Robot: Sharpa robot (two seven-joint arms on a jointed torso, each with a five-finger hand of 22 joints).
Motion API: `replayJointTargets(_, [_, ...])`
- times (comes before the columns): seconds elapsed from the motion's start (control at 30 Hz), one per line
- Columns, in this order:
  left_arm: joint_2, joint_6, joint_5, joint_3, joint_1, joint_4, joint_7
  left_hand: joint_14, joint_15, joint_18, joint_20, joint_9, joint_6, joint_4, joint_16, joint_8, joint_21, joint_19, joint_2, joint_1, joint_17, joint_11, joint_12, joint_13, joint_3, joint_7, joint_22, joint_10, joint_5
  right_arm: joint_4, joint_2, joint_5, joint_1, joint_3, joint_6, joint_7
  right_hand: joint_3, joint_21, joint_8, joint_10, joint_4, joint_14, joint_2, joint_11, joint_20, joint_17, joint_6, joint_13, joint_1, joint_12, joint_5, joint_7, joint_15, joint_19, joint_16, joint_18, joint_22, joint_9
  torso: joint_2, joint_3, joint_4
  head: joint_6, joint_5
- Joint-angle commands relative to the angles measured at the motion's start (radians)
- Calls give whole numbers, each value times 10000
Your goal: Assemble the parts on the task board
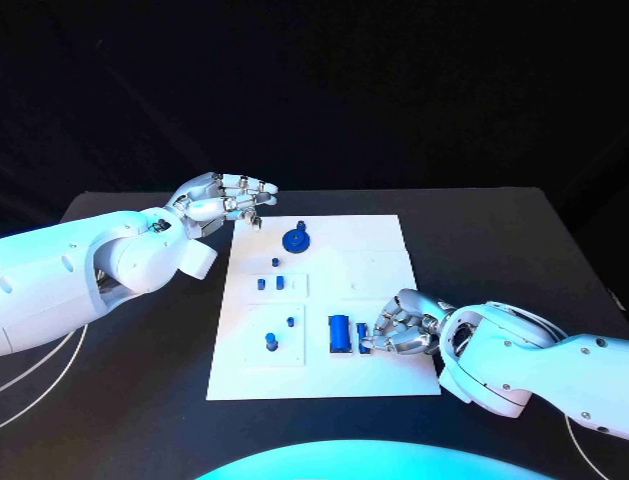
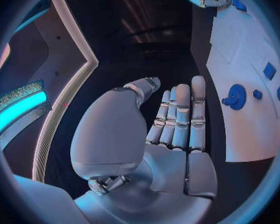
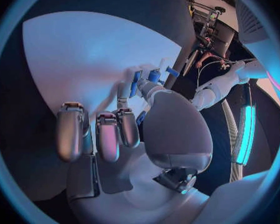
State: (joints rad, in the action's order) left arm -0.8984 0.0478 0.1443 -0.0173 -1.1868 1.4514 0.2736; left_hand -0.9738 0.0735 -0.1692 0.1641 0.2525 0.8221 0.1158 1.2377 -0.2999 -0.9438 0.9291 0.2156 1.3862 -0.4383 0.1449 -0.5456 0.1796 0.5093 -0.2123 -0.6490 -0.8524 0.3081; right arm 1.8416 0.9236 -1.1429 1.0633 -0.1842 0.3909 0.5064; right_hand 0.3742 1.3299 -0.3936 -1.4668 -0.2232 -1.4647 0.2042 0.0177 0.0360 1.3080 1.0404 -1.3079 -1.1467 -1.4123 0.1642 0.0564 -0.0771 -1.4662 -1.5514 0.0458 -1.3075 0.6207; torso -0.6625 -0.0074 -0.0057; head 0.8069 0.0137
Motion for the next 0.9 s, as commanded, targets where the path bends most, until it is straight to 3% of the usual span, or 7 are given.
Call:
replayJointTargets(0.03, [11, -134, -52, 5, -5, 14, 69, 65, -21, -157, 17, 13, -70, 37, 45, -34, 53, -42, -130, -6, 15, -5, -37, -14, 36, 32, 12, 56, 47, 50, 37, -114, -11, 0, 228, -283, -6, -11, 64, -445, 25, -971, 5, -4, -49, 2175, 16, -1795, -87, -17, 9, 0, -11, -455, -25, -35, -2070, -13, 14, -3, -11, -29, -16])
replayJointTargets(0.23, [14, -56, -71, -2, -2, 21, 168, 65, -21, -157, 17, 13, -70, 37, 45, -34, 53, -42, -130, -6, 15, -5, -37, -14, 36, 32, 12, 56, 47, 182, 306, 760, 126, 58, 725, -990, -98, -135, 195, -413, -81, -962, 30, -65, -35, 2133, -153, -1759, 5, 56, -5, 80, 26, -426, -9, -16, -2041, -70, 48, -37, -12, -197, -73])
replayJointTargets(0.53, [234, 419, -364, -127, 17, -170, 552, 166, -8, -150, 26, 16, -78, 75, 2, -44, 109, -87, -96, -45, 47, -1, -65, -14, 1, 35, 39, 60, 31, -996, 250, 4650, 837, 113, 1570, -4600, -144, -2497, 693, 380, 133, -697, -15, -387, 196, 998, -883, -973, -559, 1567, 9, 445, 296, 248, 489, 364, -1474, -215, 297, -188, -74, -583, -145])
replayJointTargets(0.7, [547, 1092, -714, -180, 40, -555, 992, 1381, 137, -122, 152, 31, -126, 180, -1091, -92, 1079, -918, -39, -17, 629, 63, -123, -57, -49, 6, 523, 135, -3, -2517, -231, 6958, 1215, 167, 1512, -6558, 133, -9260, 821, 3362, 523, 730, -64, -715, 471, -2747, -1563, 1967, -1221, 6426, 11, 727, 591, 2639, 2937, 1315, 590, -115, 474, -244, -95, -1060, -126])
replayJointTargets(0.8, [824, 1566, -1082, -197, 66, -950, 1278, 2083, 361, -101, 402, 59, -196, 316, -2763, -164, 2413, -1540, -9, 1, 1471, 182, 158, -364, -59, -33, 1294, 203, -19, -3611, -653, 7799, 1336, 223, 1238, -7464, 583, -10604, 964, 4509, 654, 2567, -22, -979, 779, -6210, -2091, 3521, -1551, 8049, 6, 1059, 861, 3448, 6093, 1333, 1634, -303, 577, -236, -86, -1350, -91])
replayJointTargets(0.87, [967, 1811, -1281, -202, 88, -1175, 1437, 2181, 451, -101, 521, 80, -220, 359, -3532, -223, 3023, -1579, -8, 35, 1808, 218, 357, -568, -88, -29, 1685, 156, -14, -4220, -919, 8155, 1371, 254, 1049, -7893, 786, -11070, 939, 4786, 657, 2915, 26, -1046, 889, -6459, -2109, 4196, -1589, 8565, 1, 1111, 953, 3678, 6756, 1335, 2097, -391, 620, -229, -92, -1390, -76])
replayJointTargets(0.9, [1093, 2015, -1443, -204, 115, -1382, 1575, 2311, 531, -87, 610, 89, -256, 390, -4113, -254, 3518, -1686, -6, 57, 2029, 245, 534, -723, -88, -36, 1993, 109, -13, -4727, -1144, 8423, 1391, 277, 873, -8225, 1045, -11600, 990, 4988, 623, 3407, 80, -1128, 1015, -6776, -2177, 5084, -1615, 9264, 133, 1130, 1076, 4004, 7574, 1327, 2611, -528, 665, -225, -105, -1600, -34])
